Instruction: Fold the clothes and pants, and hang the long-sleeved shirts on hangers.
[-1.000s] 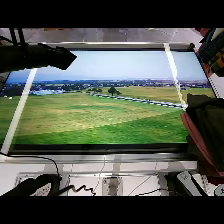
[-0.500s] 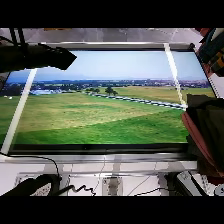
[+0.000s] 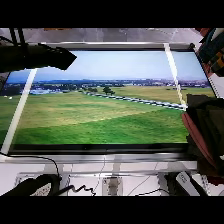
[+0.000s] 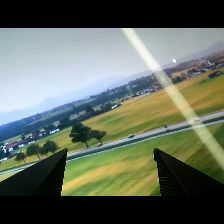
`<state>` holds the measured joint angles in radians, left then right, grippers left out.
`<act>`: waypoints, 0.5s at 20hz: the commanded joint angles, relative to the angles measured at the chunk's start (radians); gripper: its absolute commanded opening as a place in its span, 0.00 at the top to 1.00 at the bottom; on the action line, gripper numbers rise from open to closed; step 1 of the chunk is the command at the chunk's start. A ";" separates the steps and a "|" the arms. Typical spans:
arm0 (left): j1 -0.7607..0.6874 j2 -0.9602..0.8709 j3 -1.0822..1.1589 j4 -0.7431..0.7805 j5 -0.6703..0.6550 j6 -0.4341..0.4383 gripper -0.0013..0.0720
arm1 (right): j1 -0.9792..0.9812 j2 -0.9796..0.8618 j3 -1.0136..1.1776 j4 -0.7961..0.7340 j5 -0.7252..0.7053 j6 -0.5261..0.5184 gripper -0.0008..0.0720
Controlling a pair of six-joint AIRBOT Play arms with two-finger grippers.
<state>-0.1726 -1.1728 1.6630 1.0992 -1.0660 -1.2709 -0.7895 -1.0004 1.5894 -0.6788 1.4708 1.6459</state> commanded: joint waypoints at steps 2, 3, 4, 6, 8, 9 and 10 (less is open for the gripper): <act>0.000 0.001 0.000 0.000 0.001 0.000 0.18 | 0.503 -0.037 0.001 -0.395 -0.264 -0.026 0.96; 0.000 0.001 0.000 0.000 0.000 0.000 0.18 | 0.614 -0.053 0.001 -0.476 -0.317 -0.054 0.96; 0.000 0.001 0.000 0.000 0.000 0.000 0.18 | 0.697 -0.068 0.001 -0.545 -0.354 -0.101 0.96; 0.000 0.001 0.000 0.000 0.000 0.000 0.18 | 0.813 -0.103 0.001 -0.669 -0.385 -0.168 0.96; 0.000 0.001 0.000 0.000 0.000 0.000 0.18 | 0.863 -0.143 0.001 -0.744 -0.355 -0.174 0.96; 0.000 0.001 0.000 0.000 0.001 0.000 0.18 | 0.866 -0.162 0.001 -0.762 -0.332 -0.174 0.95; 0.000 0.001 0.000 0.000 0.001 0.000 0.18 | 0.866 -0.180 0.001 -0.774 -0.303 -0.174 0.95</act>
<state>-0.1726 -1.1728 1.6630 1.0996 -1.0657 -1.2709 -0.0006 -1.1332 1.5894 -1.3182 1.1534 1.5017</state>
